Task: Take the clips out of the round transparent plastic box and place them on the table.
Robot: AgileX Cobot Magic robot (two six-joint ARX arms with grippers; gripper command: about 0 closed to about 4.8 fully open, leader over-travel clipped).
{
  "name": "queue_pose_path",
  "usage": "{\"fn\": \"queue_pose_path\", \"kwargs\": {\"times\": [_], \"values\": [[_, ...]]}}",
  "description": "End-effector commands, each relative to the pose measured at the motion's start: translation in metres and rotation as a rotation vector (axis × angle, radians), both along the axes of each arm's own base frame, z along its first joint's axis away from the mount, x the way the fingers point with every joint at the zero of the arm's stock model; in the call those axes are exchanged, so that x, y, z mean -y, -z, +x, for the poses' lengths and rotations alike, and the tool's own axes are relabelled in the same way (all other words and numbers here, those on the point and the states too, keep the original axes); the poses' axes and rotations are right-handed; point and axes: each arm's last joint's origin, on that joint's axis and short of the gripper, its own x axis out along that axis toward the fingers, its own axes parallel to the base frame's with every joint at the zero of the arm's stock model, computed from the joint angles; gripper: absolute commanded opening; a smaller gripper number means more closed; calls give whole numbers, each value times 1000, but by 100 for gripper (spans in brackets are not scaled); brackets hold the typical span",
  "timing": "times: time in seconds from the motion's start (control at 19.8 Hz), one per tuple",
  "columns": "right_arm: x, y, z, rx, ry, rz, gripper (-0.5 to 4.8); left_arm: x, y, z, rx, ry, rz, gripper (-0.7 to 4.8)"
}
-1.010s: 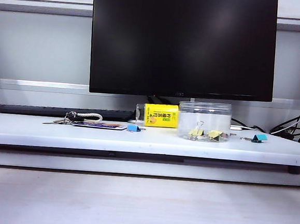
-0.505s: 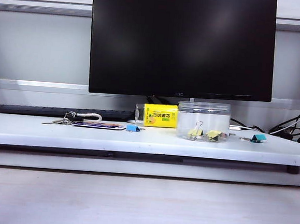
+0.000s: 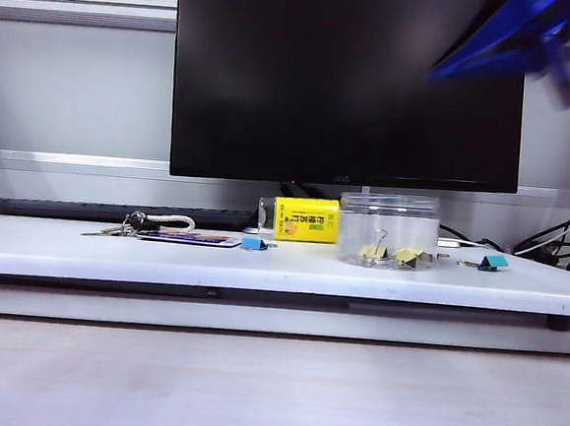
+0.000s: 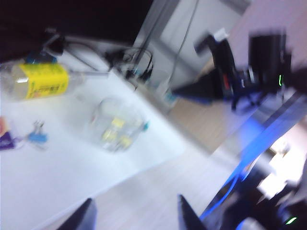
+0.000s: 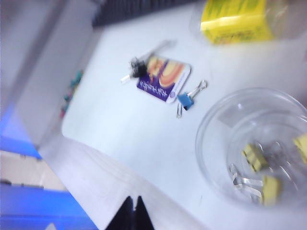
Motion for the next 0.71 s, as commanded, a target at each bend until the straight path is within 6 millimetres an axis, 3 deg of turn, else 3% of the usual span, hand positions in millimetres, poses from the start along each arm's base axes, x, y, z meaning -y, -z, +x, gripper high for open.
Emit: {"fn": "queue_pose_path", "kwargs": {"times": [0.05, 0.25, 0.45, 0.56, 0.71], "values": [[-15, 6, 26, -20, -66, -64, 14, 20, -6, 19, 21, -31, 202, 229], [-27, 4, 48, -11, -81, -202, 19, 59, 10, 38, -29, -21, 393, 229], [-31, -3, 62, -23, -106, -357, 26, 97, 23, 55, -73, 33, 475, 229], [-32, -3, 67, -37, -126, -387, 84, 109, 22, 67, -83, 41, 492, 229], [-36, 4, 72, -68, -166, -412, 95, 121, 19, 82, -86, 45, 496, 229]]}}
